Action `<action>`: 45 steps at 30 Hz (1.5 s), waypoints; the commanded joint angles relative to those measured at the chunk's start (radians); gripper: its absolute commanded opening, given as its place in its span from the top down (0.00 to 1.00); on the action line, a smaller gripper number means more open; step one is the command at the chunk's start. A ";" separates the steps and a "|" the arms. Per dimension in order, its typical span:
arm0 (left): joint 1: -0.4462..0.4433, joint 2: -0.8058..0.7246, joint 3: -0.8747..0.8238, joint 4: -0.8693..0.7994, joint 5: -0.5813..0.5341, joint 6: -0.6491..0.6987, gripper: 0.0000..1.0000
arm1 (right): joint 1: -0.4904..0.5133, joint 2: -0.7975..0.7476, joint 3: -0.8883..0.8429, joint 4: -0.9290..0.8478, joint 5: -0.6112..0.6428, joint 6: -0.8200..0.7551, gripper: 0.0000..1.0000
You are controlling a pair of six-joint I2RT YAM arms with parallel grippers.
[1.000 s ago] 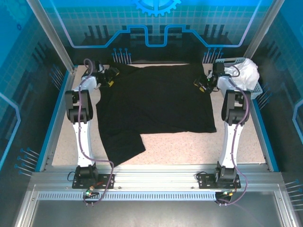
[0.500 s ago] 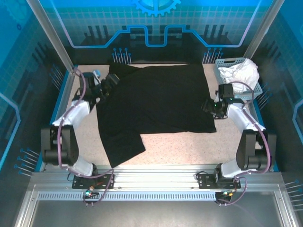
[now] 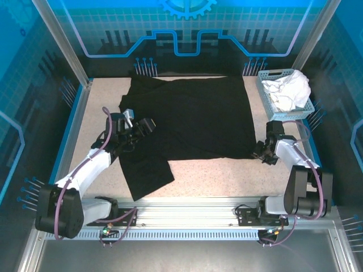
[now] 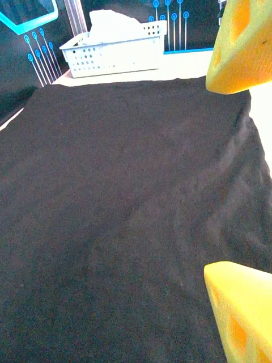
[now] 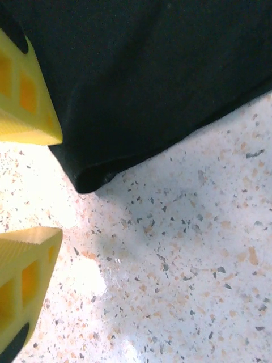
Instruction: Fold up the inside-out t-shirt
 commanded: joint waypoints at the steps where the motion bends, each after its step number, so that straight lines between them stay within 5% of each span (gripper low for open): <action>1: -0.004 -0.040 -0.027 -0.066 -0.035 0.061 0.21 | -0.014 0.045 0.011 0.023 -0.056 -0.009 0.58; 10: -0.004 -0.045 -0.061 -0.085 -0.044 0.074 0.21 | -0.014 0.133 0.033 0.069 -0.062 -0.020 0.60; 22: -0.053 -0.230 -0.184 -0.382 -0.226 -0.018 0.25 | -0.009 0.141 0.040 0.090 -0.102 -0.060 0.98; 34: -0.282 -0.345 -0.199 -0.862 -0.352 -0.275 0.30 | -0.012 0.074 0.022 0.111 -0.142 -0.054 1.00; 45: -0.483 -0.277 -0.265 -0.909 -0.366 -0.434 0.33 | -0.018 0.037 0.007 0.126 -0.184 -0.051 1.00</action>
